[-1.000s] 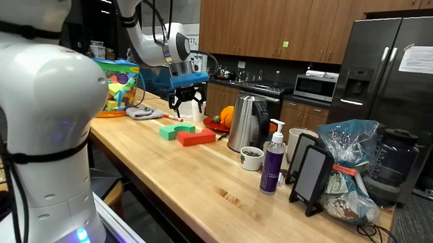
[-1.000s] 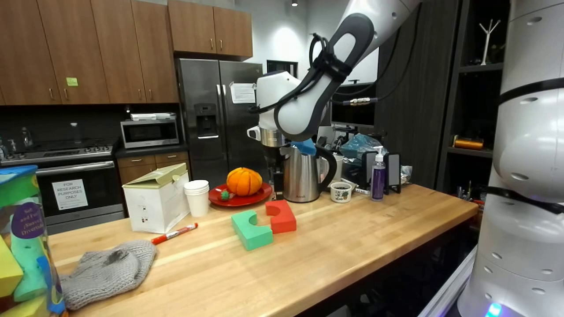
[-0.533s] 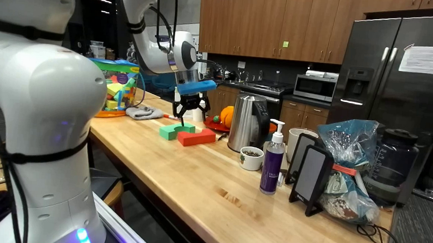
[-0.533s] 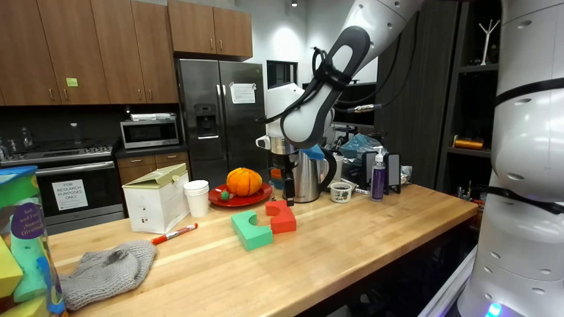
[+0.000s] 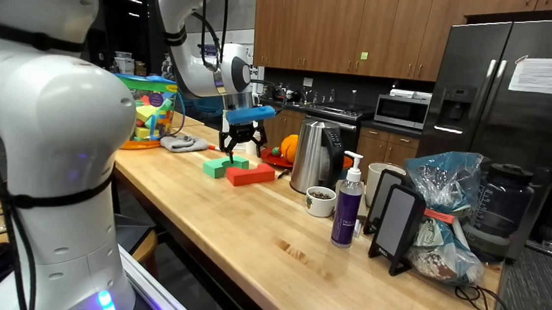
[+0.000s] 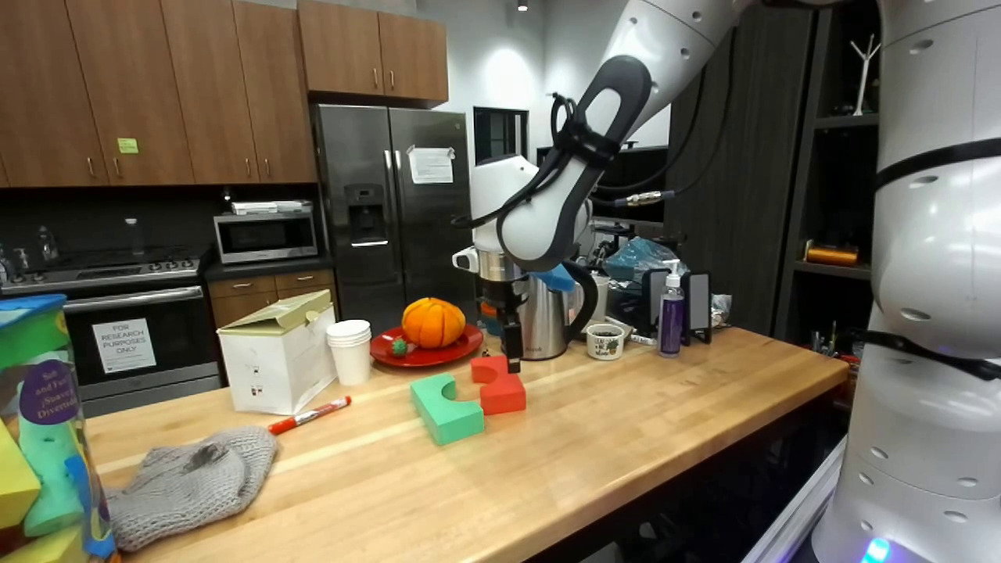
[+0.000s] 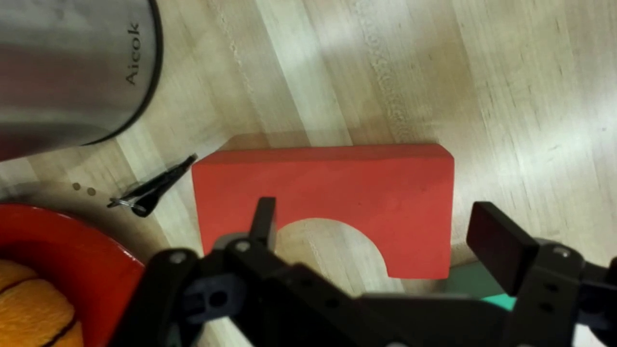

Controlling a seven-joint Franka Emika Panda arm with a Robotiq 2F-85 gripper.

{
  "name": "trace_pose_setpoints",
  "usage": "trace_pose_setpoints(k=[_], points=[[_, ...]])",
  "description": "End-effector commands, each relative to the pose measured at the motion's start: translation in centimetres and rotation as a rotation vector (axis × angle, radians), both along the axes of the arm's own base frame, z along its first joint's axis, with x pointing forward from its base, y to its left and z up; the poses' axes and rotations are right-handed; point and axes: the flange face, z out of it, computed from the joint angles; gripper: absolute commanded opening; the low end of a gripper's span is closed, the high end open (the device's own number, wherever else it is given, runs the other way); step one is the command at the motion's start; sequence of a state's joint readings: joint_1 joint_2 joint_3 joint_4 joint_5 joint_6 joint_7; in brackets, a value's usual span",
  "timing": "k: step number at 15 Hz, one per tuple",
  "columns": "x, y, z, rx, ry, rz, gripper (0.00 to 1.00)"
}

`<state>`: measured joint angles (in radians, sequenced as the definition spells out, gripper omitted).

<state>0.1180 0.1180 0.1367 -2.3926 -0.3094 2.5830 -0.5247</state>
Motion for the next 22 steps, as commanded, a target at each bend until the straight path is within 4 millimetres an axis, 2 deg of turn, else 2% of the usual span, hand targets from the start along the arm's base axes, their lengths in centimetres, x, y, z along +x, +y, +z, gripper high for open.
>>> trace_pose_setpoints(k=[1, 6, 22], points=[[0.5, 0.6, -0.4, -0.014, -0.02, 0.038, 1.0], [1.0, 0.8, -1.0, -0.016, -0.029, 0.058, 1.0], [3.3, -0.4, -2.8, 0.026, -0.013, 0.074, 1.0]])
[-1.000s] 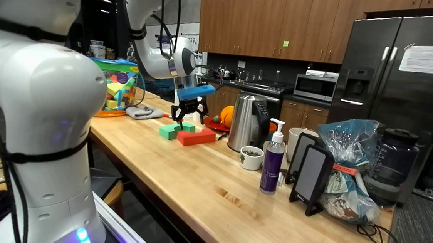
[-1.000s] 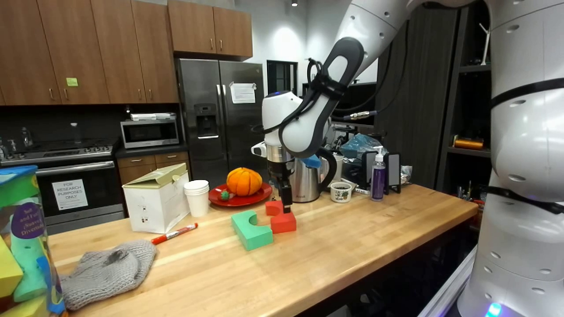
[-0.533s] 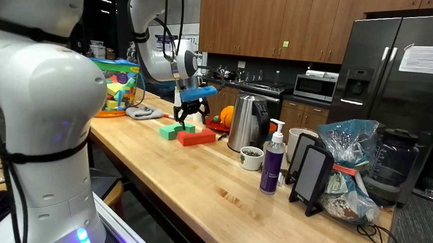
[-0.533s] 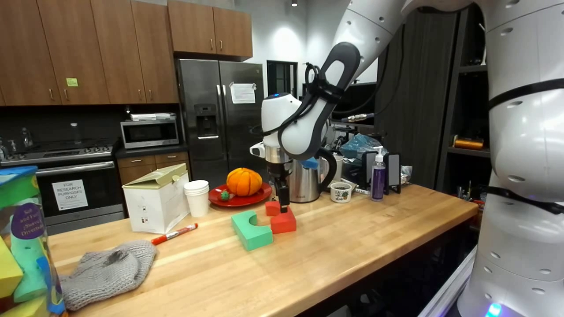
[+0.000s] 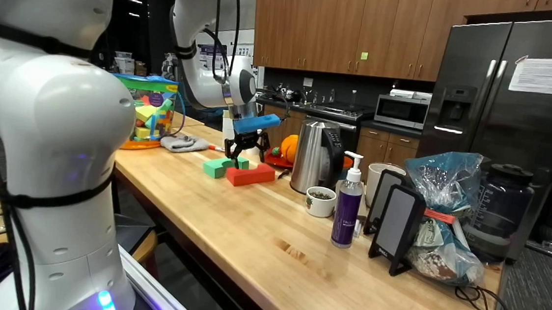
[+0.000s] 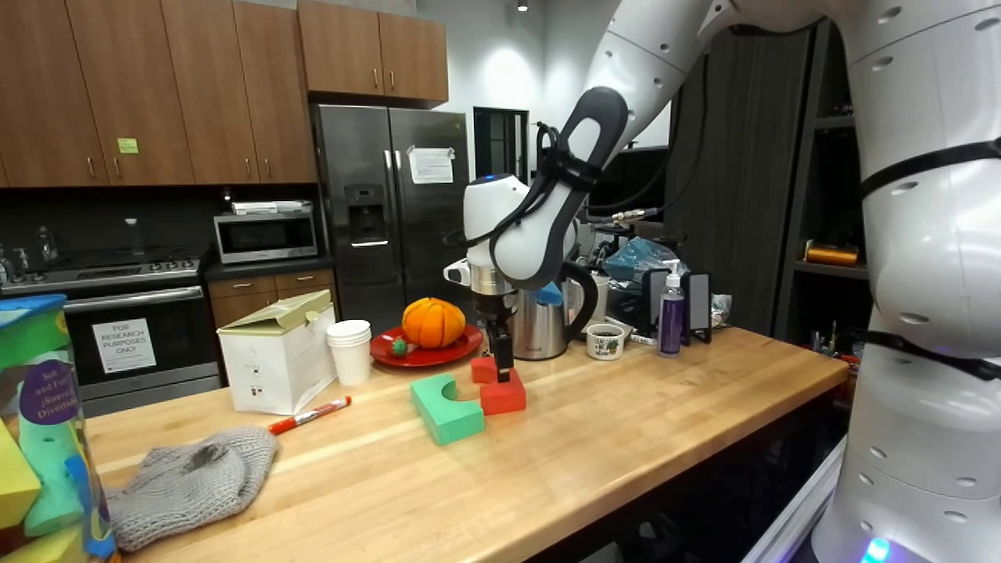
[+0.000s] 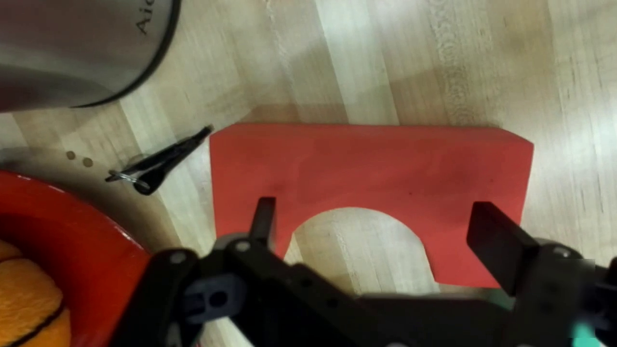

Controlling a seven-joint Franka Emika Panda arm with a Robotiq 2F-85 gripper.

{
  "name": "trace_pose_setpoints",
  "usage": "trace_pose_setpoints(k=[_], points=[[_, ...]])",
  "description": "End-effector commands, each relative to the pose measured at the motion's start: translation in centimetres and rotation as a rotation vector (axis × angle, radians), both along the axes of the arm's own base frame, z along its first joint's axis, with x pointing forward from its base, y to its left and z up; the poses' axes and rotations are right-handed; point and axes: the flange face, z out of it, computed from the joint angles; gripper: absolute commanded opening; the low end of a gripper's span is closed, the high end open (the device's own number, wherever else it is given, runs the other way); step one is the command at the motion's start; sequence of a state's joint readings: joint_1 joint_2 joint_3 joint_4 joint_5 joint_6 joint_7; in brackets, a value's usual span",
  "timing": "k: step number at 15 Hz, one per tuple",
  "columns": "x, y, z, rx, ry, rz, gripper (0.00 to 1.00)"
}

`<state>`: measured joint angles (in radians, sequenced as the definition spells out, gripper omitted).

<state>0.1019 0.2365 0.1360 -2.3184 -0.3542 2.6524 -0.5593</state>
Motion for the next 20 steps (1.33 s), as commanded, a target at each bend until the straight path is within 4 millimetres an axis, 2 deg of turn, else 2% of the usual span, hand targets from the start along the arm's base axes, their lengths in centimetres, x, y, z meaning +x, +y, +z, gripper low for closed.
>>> trace_pose_setpoints(k=[1, 20], points=[[0.8, -0.7, -0.3, 0.02, 0.008, 0.012, 1.0], [1.6, -2.7, -1.7, 0.118, 0.066, 0.054, 1.0]])
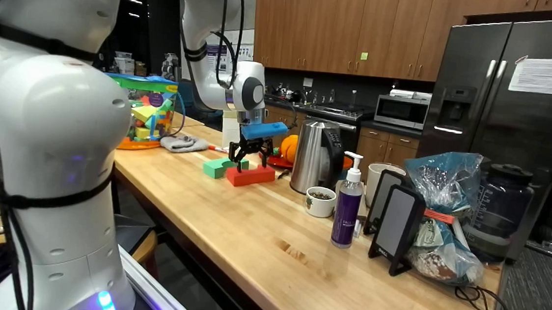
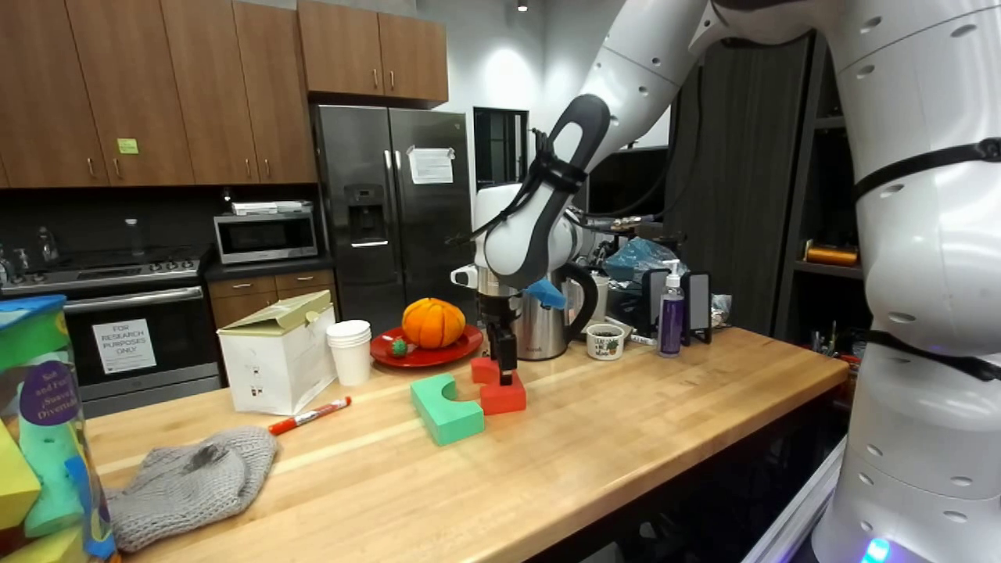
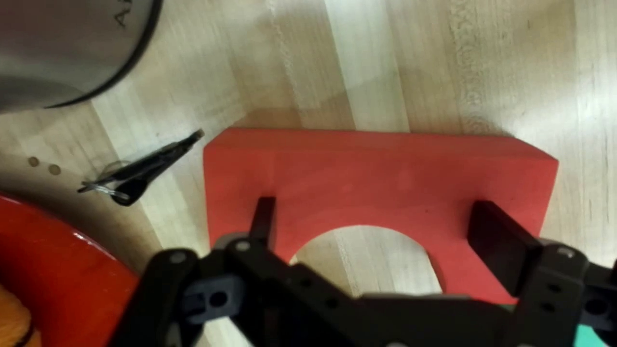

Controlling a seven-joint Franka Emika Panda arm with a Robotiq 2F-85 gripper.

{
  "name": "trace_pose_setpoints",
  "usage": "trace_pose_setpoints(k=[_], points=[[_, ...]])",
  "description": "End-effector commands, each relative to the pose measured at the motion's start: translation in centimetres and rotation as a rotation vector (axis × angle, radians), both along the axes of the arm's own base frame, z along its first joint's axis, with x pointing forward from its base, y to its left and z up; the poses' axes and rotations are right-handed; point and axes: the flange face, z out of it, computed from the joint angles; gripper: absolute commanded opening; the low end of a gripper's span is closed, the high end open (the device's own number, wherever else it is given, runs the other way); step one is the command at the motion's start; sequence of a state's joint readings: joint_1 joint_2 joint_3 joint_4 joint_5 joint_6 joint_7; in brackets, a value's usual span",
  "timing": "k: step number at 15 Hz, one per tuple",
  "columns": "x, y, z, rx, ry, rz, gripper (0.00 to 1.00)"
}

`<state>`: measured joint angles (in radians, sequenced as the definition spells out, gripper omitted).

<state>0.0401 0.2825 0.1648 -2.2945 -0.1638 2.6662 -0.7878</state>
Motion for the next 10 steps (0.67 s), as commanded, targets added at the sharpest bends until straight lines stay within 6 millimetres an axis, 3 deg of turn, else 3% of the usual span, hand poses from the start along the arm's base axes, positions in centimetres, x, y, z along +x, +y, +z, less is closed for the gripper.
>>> trace_pose_setpoints(k=[1, 10], points=[[0.5, -0.8, -0.5, 0.044, 0.018, 0.029, 1.0], [0.7, -2.3, -0.4, 0.118, 0.07, 0.11, 1.0]])
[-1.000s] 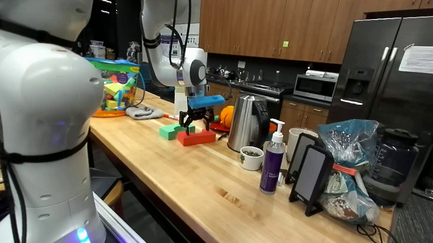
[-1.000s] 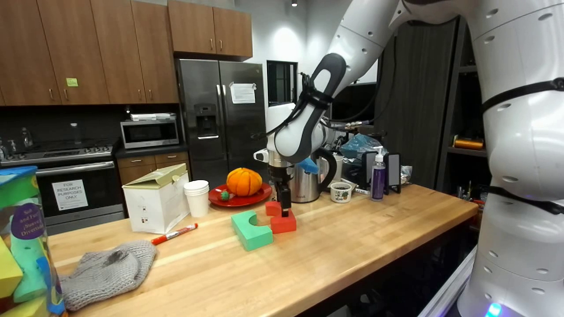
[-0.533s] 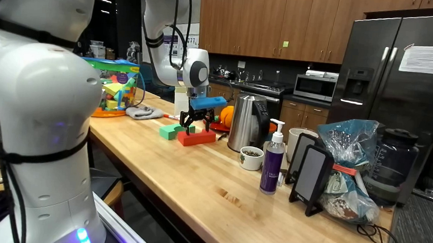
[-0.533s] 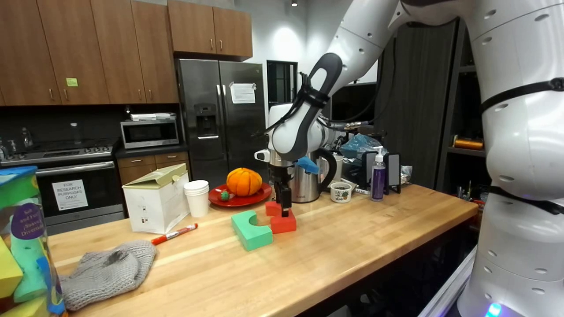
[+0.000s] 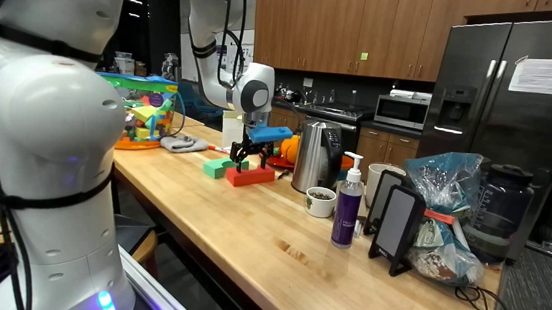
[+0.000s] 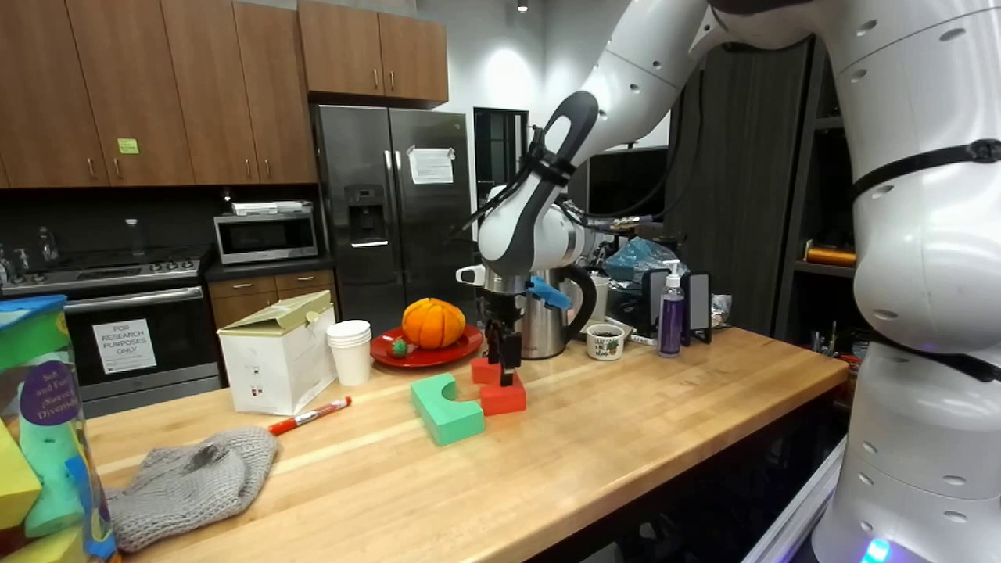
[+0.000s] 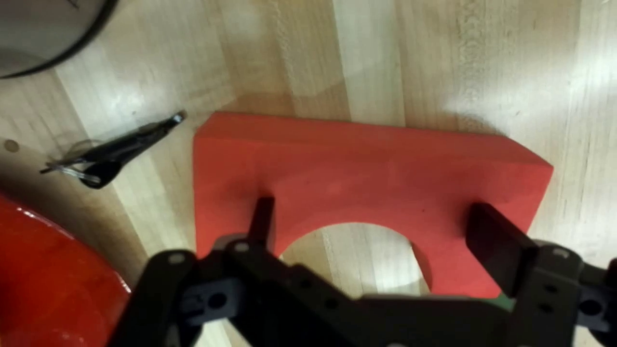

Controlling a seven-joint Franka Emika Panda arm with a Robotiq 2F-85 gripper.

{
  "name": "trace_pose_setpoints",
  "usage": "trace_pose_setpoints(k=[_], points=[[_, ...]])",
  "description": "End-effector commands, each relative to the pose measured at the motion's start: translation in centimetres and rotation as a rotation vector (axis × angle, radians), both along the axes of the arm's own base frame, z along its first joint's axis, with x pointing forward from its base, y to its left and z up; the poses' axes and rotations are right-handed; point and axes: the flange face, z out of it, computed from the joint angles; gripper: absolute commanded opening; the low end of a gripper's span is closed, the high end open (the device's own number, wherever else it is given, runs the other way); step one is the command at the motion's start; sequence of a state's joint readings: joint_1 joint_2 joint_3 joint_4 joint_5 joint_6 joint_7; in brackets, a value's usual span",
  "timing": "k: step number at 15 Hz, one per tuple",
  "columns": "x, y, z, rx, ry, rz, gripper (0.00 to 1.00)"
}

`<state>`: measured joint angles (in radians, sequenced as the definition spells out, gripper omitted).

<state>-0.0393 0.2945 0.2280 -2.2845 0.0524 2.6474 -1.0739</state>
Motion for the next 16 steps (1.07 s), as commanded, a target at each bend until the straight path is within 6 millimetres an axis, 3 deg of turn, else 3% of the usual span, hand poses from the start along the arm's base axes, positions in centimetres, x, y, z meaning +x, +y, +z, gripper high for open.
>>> trace_pose_setpoints(k=[1, 16], points=[[0.1, -0.9, 0.0, 0.007, 0.038, 0.039, 1.0], [-2.5, 1.6, -0.9, -0.085, 0.076, 0.169, 1.0]])
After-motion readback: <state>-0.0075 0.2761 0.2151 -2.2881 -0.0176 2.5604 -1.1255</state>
